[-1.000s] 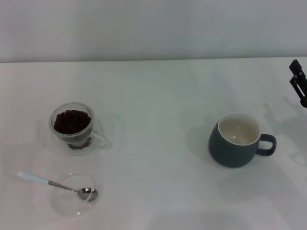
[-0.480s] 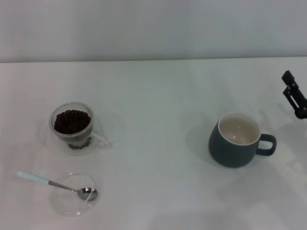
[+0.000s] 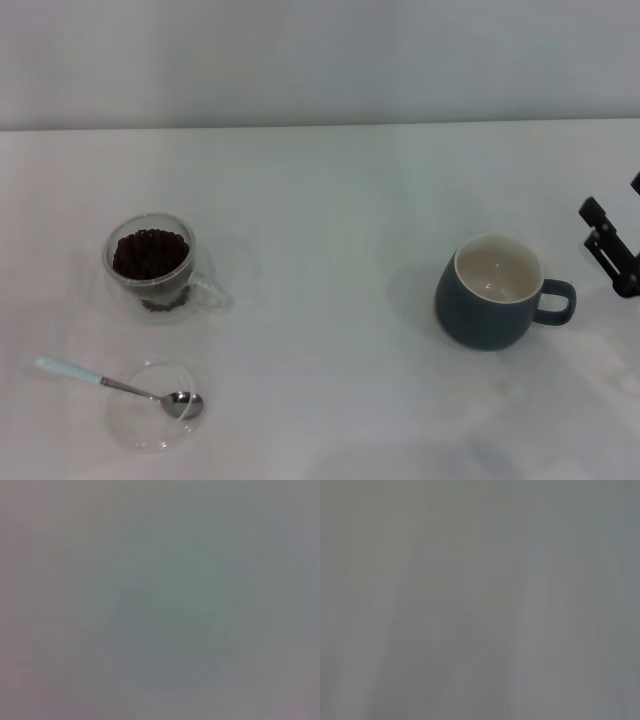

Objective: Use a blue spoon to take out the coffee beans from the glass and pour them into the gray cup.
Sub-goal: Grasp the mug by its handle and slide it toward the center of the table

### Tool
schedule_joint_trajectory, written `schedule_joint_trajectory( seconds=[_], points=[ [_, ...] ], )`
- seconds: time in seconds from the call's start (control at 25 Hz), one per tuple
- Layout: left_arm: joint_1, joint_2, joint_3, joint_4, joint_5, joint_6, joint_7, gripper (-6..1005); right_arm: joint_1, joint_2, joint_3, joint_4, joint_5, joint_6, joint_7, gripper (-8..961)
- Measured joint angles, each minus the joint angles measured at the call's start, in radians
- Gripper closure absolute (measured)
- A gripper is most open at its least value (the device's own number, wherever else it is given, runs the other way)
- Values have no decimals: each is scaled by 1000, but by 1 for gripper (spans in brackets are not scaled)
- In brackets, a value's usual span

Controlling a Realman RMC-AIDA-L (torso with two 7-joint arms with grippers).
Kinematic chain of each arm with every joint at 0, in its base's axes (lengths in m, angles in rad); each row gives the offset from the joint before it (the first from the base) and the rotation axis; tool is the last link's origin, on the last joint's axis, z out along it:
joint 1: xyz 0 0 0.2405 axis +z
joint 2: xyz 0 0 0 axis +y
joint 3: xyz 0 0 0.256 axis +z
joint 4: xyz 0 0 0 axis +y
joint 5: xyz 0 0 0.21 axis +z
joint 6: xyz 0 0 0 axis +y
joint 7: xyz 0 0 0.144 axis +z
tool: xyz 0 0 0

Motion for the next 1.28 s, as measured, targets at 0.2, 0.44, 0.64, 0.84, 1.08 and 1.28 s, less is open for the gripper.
schedule_joint_trajectory(
  seconds=[0.2,0.44,0.64,0.84,1.08,1.28],
  points=[
    [0,0,2,-1,0,0,0,106,-40,0,-14,11,-10,-5,3,299],
    [-2,-1,3,-2,0,-2,0,106,-65,2,-25,34,-51,3,-1,298],
    [-4,-2,3,-2,0,-2,0,107,-69,4,-58,39,-58,27,4,296],
    [-4,-2,3,-2,0,-2,0,107,-70,5,-72,27,-64,77,7,295],
    [-2,-2,3,-2,0,-2,0,106,-59,4,-72,21,-64,167,7,294],
    [-8,0,3,-1,0,-18,0,108,-53,4,-65,0,-64,234,-5,295]
  ],
)
